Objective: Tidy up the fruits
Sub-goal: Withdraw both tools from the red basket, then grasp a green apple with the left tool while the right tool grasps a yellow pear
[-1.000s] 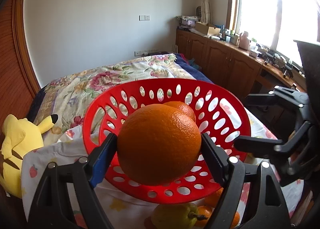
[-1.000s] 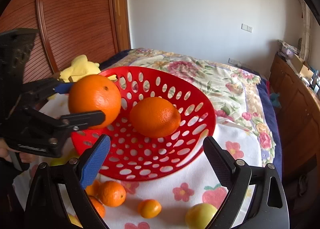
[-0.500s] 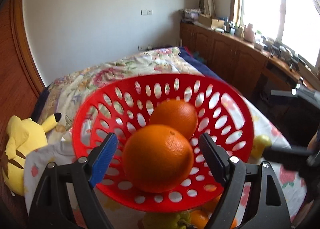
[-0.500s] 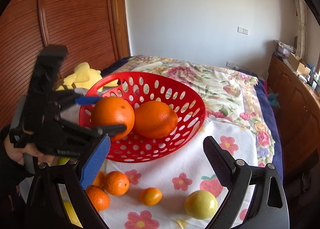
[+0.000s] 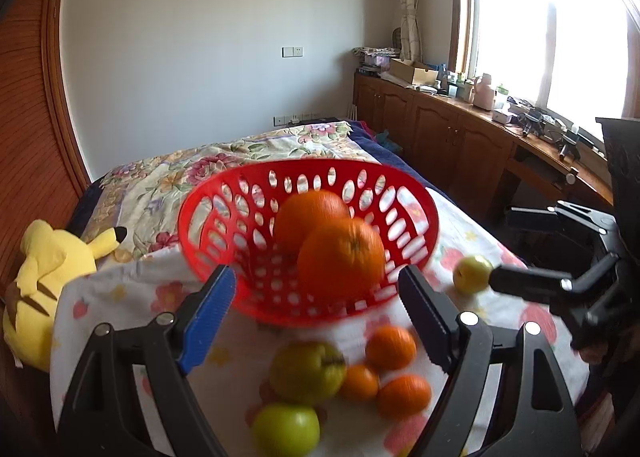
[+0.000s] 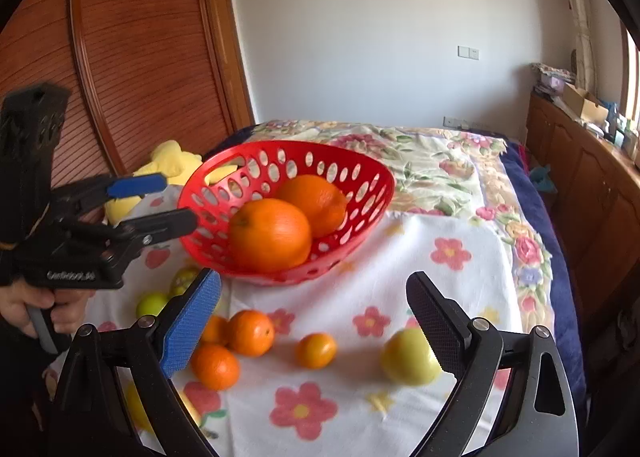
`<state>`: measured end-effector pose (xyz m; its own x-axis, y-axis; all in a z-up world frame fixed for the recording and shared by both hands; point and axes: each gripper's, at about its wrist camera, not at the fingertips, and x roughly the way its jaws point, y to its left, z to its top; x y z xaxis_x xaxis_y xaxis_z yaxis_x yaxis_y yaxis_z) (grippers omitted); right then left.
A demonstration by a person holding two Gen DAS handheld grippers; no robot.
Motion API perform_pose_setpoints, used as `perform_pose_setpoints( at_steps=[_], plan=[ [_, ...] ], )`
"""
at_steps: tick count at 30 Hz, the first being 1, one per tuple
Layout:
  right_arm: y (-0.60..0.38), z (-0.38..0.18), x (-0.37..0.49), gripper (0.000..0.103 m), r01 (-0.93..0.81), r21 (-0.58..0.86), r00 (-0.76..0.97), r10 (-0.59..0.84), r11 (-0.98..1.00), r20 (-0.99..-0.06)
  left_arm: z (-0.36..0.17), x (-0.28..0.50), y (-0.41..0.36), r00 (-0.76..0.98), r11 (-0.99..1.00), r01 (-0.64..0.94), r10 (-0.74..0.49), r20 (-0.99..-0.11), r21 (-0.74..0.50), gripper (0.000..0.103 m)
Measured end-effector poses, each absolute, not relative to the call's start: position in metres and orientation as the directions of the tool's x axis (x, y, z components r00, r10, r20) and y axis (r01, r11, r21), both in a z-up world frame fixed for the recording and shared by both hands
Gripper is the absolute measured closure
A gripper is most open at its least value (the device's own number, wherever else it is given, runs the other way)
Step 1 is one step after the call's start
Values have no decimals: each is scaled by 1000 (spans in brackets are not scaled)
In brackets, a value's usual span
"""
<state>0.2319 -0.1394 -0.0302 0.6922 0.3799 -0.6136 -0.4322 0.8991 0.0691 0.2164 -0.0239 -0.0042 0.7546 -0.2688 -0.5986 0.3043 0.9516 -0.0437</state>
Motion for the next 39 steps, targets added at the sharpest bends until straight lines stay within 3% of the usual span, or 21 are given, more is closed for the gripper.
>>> perform_pose_setpoints(
  at_steps=[20, 39],
  plan=[
    [-87, -93, 154, 7, -445, 134, 646, 421, 885, -637, -74, 152, 18, 783, 969, 246, -214, -584, -24, 19],
    [-61, -121, 142, 7, -488, 161, 587, 459, 858, -668, -80, 149, 17, 789, 970, 243, -199, -582, -1, 19]
  ],
)
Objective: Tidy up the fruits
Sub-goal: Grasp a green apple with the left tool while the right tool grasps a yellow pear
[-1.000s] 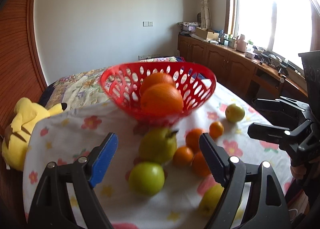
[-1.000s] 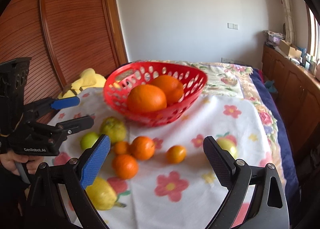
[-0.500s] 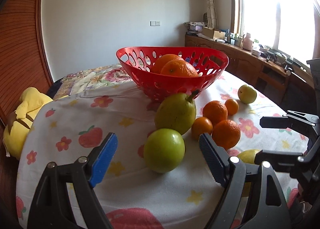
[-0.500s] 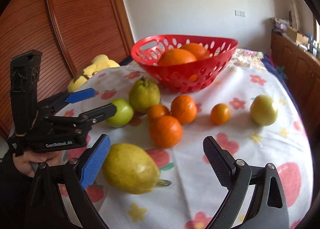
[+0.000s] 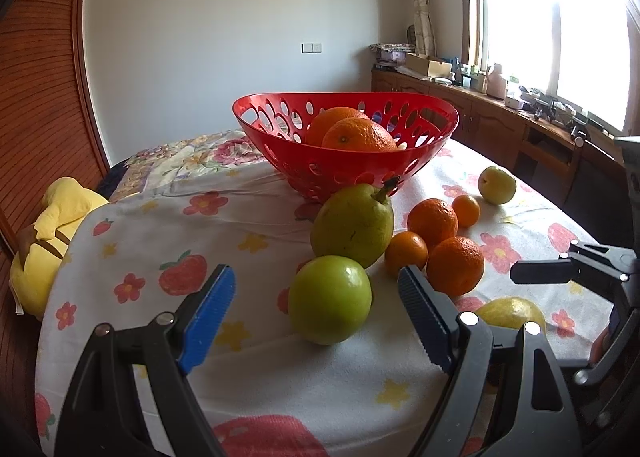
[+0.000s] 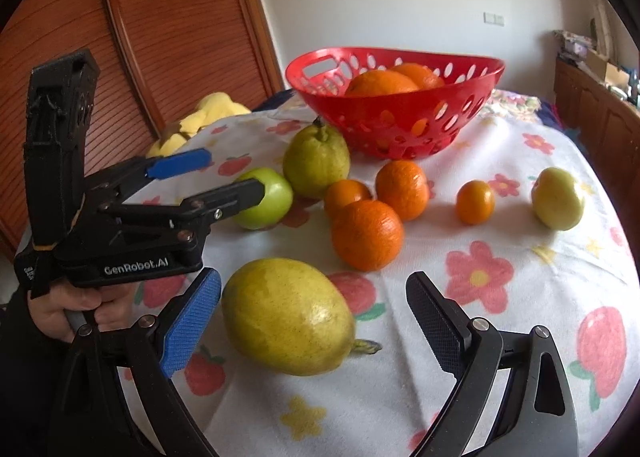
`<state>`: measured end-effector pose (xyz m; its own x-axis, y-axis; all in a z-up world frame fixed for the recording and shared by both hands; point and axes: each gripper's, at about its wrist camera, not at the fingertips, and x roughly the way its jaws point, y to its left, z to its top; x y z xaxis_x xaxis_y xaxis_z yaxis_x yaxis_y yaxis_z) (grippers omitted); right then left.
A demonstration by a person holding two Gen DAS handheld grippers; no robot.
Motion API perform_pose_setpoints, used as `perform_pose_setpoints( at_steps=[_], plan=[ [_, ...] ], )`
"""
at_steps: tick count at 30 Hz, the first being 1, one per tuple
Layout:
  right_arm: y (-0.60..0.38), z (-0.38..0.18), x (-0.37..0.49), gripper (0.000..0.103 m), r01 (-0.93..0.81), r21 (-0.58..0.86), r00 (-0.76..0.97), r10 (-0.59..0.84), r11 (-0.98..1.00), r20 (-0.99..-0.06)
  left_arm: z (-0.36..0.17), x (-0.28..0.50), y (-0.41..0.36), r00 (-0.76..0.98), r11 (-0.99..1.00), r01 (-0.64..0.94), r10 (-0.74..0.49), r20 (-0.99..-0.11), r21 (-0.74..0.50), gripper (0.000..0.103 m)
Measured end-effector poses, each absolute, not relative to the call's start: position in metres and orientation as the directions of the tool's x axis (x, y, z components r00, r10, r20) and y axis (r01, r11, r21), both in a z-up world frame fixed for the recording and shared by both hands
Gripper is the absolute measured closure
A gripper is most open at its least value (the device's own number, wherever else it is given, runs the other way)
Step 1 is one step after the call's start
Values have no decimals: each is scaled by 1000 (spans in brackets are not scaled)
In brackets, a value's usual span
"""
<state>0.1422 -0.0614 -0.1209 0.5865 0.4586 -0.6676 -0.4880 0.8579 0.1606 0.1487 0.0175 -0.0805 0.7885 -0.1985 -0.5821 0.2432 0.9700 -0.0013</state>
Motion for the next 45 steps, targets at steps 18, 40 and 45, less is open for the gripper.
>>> perform_pose_setpoints(
  at_steps=[18, 40, 45],
  plan=[
    [-39, -134, 130, 31, -573, 118, 527, 475, 811, -705, -82, 150, 16, 783, 971, 239, -192, -592, 2, 19],
    [-95, -128, 139, 31, -398, 8, 674, 298, 917, -676, -93, 164, 16, 721, 966, 255, -211, -660, -30, 39],
    [-94, -129, 138, 31, -400, -8, 681, 291, 917, -672, -98, 169, 17, 698, 967, 252, -213, -684, -43, 38]
  ],
)
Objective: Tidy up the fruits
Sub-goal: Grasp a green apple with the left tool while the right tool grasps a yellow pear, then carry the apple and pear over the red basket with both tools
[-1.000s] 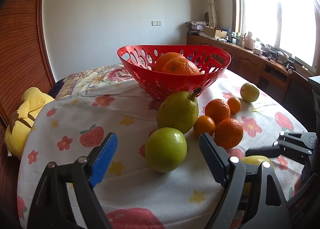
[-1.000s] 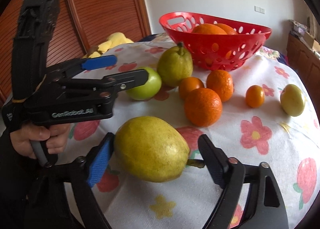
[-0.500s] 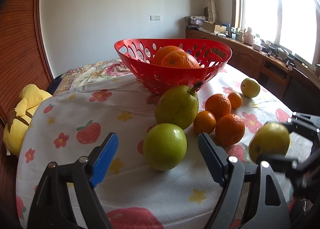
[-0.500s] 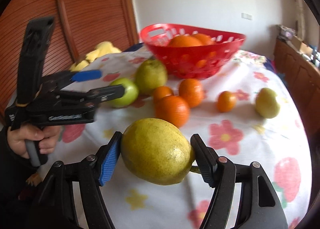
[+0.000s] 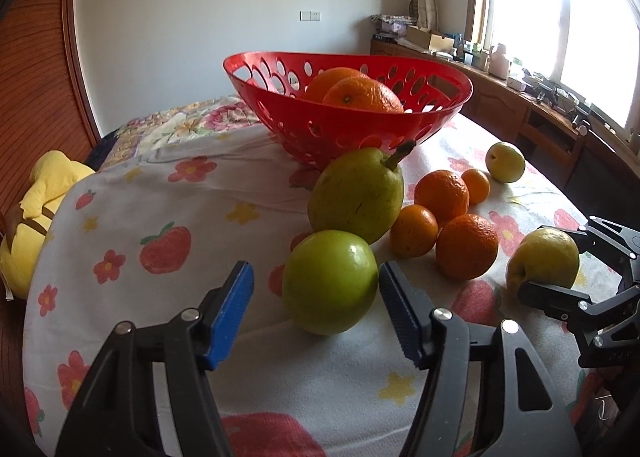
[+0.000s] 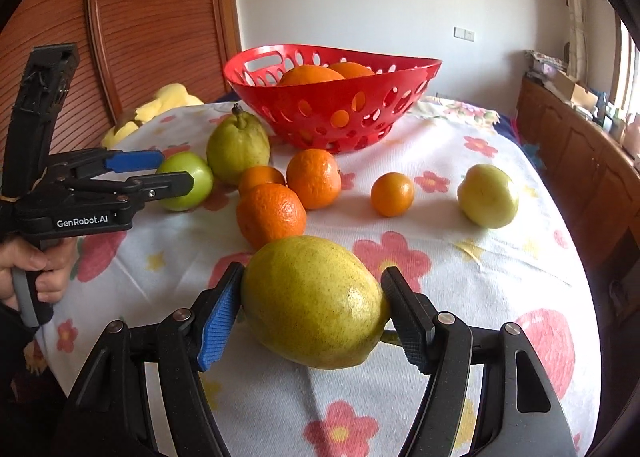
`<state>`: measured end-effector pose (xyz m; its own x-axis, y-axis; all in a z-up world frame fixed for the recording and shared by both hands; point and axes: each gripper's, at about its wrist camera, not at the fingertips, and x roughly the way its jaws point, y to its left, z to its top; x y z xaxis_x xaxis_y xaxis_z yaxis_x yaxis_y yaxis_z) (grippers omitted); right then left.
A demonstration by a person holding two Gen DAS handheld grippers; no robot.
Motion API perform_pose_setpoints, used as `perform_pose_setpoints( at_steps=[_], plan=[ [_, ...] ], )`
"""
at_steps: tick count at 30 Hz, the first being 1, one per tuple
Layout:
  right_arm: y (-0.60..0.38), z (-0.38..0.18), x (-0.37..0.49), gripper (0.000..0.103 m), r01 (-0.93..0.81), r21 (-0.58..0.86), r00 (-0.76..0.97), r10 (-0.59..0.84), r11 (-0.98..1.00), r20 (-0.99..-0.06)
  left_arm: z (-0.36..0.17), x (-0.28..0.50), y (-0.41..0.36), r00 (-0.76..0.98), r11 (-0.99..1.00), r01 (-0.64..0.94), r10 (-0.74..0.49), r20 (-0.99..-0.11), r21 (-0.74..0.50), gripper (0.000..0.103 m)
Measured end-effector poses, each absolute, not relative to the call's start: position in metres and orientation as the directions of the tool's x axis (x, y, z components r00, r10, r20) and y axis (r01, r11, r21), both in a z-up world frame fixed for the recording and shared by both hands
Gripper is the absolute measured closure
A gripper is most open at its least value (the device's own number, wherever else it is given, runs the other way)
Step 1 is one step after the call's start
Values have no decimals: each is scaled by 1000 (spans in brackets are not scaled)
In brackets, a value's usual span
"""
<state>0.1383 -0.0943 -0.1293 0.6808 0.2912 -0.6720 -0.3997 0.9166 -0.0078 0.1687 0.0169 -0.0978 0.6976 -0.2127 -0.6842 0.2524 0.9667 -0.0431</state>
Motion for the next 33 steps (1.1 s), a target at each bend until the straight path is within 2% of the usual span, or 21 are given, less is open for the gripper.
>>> perform_pose_setpoints(
  at_steps=[5, 9, 33],
  plan=[
    [-99, -129, 138, 31, -398, 20, 675, 307, 917, -671, -102, 172, 15, 678, 965, 259, -212, -704, -41, 38],
    [-100, -129, 139, 31, -398, 26, 673, 311, 917, -672, -102, 172, 15, 663, 954, 291, -255, -704, -72, 53],
    [-101, -128, 141, 31, -400, 30, 671, 315, 916, -671, -80, 146, 13, 699, 955, 291, -257, -667, -62, 53]
  ],
)
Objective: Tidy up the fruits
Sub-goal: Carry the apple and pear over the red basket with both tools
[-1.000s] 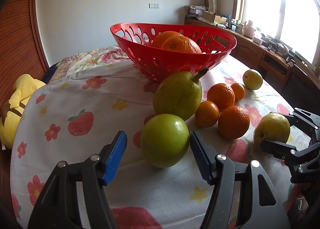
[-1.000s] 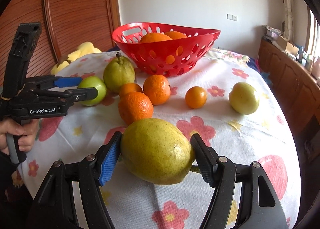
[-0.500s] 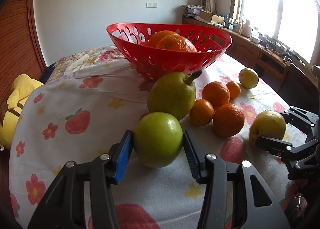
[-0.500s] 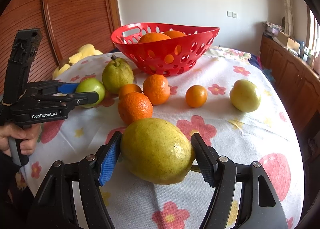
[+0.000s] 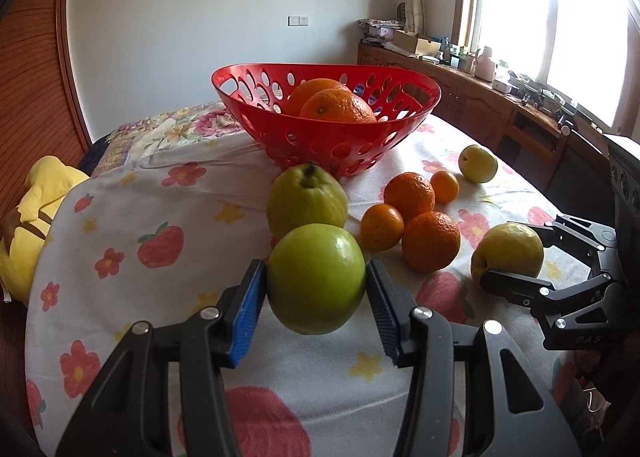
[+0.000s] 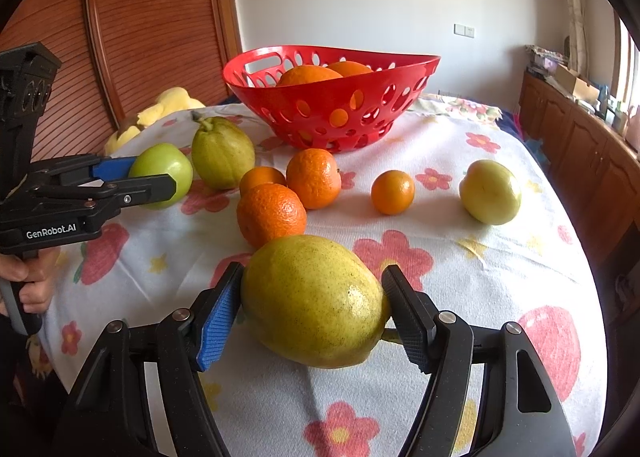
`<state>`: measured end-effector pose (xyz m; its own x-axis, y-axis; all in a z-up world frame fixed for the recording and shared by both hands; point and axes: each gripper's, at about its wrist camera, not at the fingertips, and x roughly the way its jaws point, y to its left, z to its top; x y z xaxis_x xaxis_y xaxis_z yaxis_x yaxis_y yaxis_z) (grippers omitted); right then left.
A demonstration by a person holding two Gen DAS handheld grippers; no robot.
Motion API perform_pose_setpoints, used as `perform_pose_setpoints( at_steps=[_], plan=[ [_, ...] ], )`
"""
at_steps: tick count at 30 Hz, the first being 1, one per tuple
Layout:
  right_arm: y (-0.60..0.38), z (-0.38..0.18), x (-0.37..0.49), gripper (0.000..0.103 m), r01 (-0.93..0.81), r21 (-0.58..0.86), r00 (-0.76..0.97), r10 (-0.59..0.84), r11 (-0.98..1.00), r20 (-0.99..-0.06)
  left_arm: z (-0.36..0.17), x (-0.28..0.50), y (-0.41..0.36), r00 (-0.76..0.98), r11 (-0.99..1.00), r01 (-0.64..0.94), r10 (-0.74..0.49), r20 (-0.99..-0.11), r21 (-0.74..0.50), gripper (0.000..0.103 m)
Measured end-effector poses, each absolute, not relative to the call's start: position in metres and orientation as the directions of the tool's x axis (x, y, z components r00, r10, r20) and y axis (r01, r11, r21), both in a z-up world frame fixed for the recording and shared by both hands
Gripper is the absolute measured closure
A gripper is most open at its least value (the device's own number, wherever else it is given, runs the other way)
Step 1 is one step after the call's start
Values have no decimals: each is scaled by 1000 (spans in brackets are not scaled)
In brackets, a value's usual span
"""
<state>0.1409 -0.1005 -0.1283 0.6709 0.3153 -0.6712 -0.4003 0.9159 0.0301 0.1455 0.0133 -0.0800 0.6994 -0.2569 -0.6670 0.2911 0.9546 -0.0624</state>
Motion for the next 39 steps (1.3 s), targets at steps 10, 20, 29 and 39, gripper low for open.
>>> perform_pose_setpoints(
  at_steps=[10, 20, 29, 39],
  plan=[
    [-101, -126, 141, 31, -395, 19, 678, 305, 919, -669, -65, 141, 19, 722, 954, 292, -266, -639, -68, 53],
    [-106, -93, 144, 31, -417, -8, 712, 321, 909, -624, -33, 144, 22, 762, 953, 297, -271, -588, -54, 53],
    [-104, -42, 174, 31, -439, -68, 757, 328, 896, -565, -10, 163, 25, 785, 956, 291, -263, -560, -40, 53],
    [-81, -18, 228, 31, -479, -133, 764, 337, 868, -551, -2, 191, 25, 791, 958, 286, -249, -559, -23, 53]
  ],
)
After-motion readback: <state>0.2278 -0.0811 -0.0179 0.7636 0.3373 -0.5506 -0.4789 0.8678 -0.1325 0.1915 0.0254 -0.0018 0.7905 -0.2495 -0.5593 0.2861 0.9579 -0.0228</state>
